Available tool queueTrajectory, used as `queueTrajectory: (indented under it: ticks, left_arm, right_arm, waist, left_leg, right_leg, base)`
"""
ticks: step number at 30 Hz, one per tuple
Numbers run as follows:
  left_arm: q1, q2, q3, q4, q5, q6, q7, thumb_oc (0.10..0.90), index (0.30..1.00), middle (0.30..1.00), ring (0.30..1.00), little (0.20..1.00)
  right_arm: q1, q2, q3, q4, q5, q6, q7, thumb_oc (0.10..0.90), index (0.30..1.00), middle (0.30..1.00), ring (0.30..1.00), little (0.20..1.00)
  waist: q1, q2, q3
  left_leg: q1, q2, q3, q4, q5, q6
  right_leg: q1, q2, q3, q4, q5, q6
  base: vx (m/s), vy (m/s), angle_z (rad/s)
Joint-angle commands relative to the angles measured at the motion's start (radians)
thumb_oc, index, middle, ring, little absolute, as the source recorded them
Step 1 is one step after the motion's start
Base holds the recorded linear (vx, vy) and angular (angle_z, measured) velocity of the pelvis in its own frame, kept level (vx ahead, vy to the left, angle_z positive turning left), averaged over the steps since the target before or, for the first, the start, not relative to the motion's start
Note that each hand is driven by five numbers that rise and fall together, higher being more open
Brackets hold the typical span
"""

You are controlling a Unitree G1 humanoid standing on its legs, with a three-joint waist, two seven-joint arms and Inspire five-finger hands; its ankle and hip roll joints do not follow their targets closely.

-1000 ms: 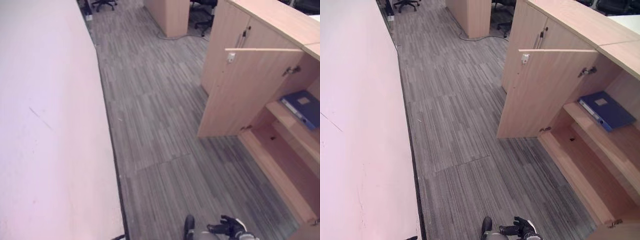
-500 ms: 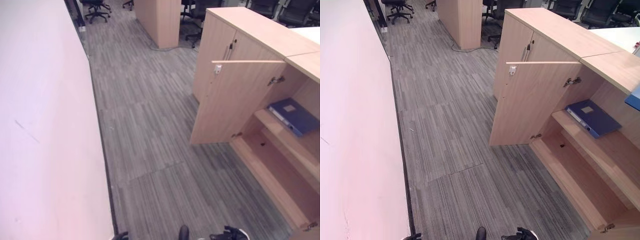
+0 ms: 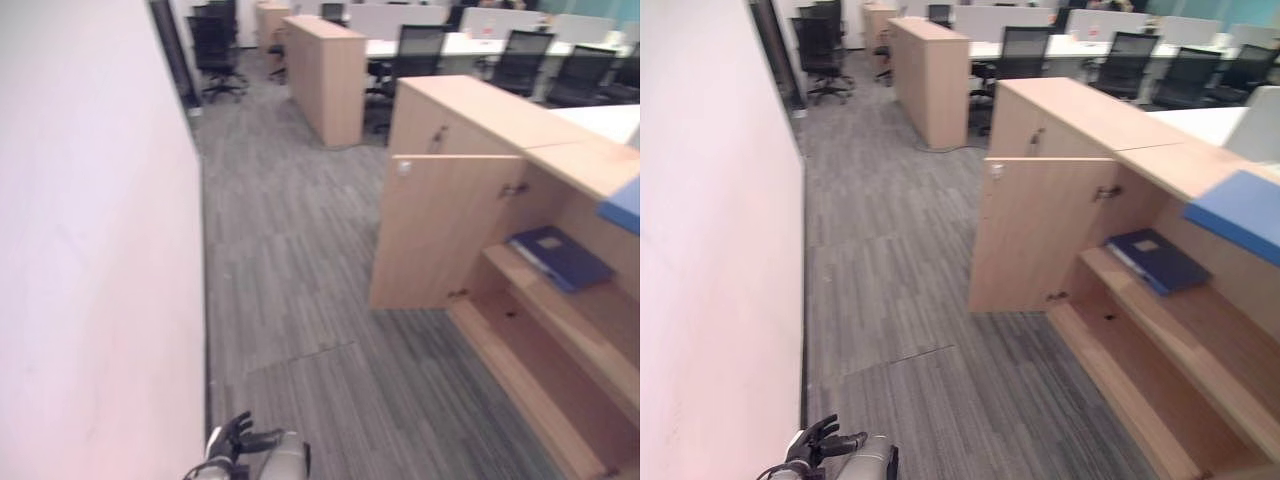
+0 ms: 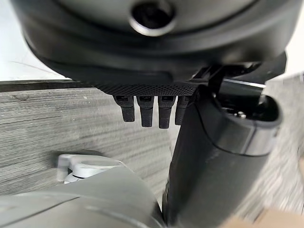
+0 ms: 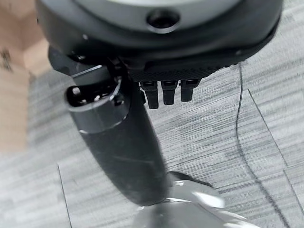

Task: Put the empty folder in the office cabinet

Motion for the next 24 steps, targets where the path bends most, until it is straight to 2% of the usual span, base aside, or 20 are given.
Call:
queueTrajectory:
  ticks: [1,4,7,10,17,20,23,24]
  left_arm:
    - [0.109,-0.014,-0.079,0.052,0.057,0.058,0.019,0.8,0.9,0.9,0.9,0.9]
    - [0.119,-0.017,-0.076,0.055,0.054,0.058,0.017,0.8,0.9,0.9,0.9,0.9]
    - [0.121,-0.025,-0.059,0.091,0.055,0.058,0.013,0.8,0.9,0.9,0.9,0.9]
    - [0.128,-0.031,-0.064,0.112,0.076,0.058,0.009,0.8,0.9,0.9,0.9,0.9]
    - [0.124,-0.025,-0.065,0.119,0.094,0.053,0.012,0.8,0.9,0.9,0.9,0.9]
    - [0.13,-0.022,-0.066,0.134,0.12,0.054,0.011,0.8,0.9,0.9,0.9,0.9]
    - [0.128,-0.02,-0.065,0.136,0.123,0.054,0.012,0.8,0.9,0.9,0.9,0.9]
    - [0.13,-0.019,-0.062,0.138,0.129,0.054,0.011,0.8,0.9,0.9,0.9,0.9]
  right_arm:
    - [0.034,-0.017,0.001,-0.028,-0.002,-0.006,-0.01,0.8,0.9,0.9,0.9,0.9]
    - [0.037,-0.015,0.003,-0.02,-0.007,-0.007,-0.007,0.8,0.9,0.9,0.9,0.9]
    - [0.039,-0.011,-0.001,0.0,-0.02,-0.005,-0.001,0.8,0.9,0.9,0.9,0.9]
    - [0.051,-0.006,-0.011,0.016,-0.032,-0.002,-0.004,0.8,0.9,0.9,0.9,0.9]
    - [0.057,0.01,-0.013,0.027,-0.038,0.003,0.006,0.8,0.9,0.9,0.9,0.9]
    - [0.045,0.023,-0.004,-0.002,-0.037,0.001,0.015,0.8,0.9,0.9,0.9,0.9]
    - [0.043,0.023,-0.005,-0.007,-0.04,0.0,0.015,0.8,0.9,0.9,0.9,0.9]
    - [0.039,0.026,-0.004,-0.012,-0.044,0.0,0.017,0.8,0.9,0.9,0.9,0.9]
  waist:
    - [0.018,0.018,0.054]
    - [0.032,0.045,0.051]
    - [0.04,0.059,0.029]
    - [0.031,0.066,-0.001]
    - [0.039,0.052,-0.046]
    - [0.042,0.046,-0.073]
    - [0.043,0.046,-0.077]
    - [0.045,0.047,-0.085]
  left_leg:
    - [0.185,-0.044,-0.01,-0.179,0.063,0.041]
    - [0.213,-0.042,-0.078,-0.404,0.15,0.021]
    - [0.244,-0.041,-0.114,-0.52,0.161,0.017]
    - [0.276,-0.042,-0.103,-0.52,0.168,0.017]
    - [0.32,-0.078,-0.077,-0.52,0.135,0.053]
    - [0.341,-0.114,-0.051,-0.513,0.09,0.089]
    - [0.344,-0.122,-0.048,-0.511,0.079,0.096]
    - [0.35,-0.14,-0.041,-0.5,0.057,0.112]
  right_leg:
    - [0.22,-0.026,0.022,-0.388,0.232,0.129]
    - [0.266,-0.004,0.058,-0.394,0.216,0.136]
    - [0.298,0.009,0.094,-0.402,0.201,0.143]
    - [0.319,0.003,0.106,-0.431,0.195,0.148]
    - [0.34,-0.059,0.134,-0.455,0.192,0.189]
    - [0.331,-0.109,0.146,-0.442,0.212,0.227]
    - [0.326,-0.119,0.148,-0.434,0.215,0.236]
    - [0.314,-0.141,0.148,-0.406,0.225,0.254]
  base:
    - [0.21,0.095,0.28]
    - [0.24,0.108,-0.29]
    - [0.23,0.086,-0.57]
    - [0.25,0.146,-0.38]
    - [0.22,0.162,-0.13]
    - [0.2,0.198,-0.5]
    - [0.12,0.121,-0.07]
    - [0.1,0.115,0.31]
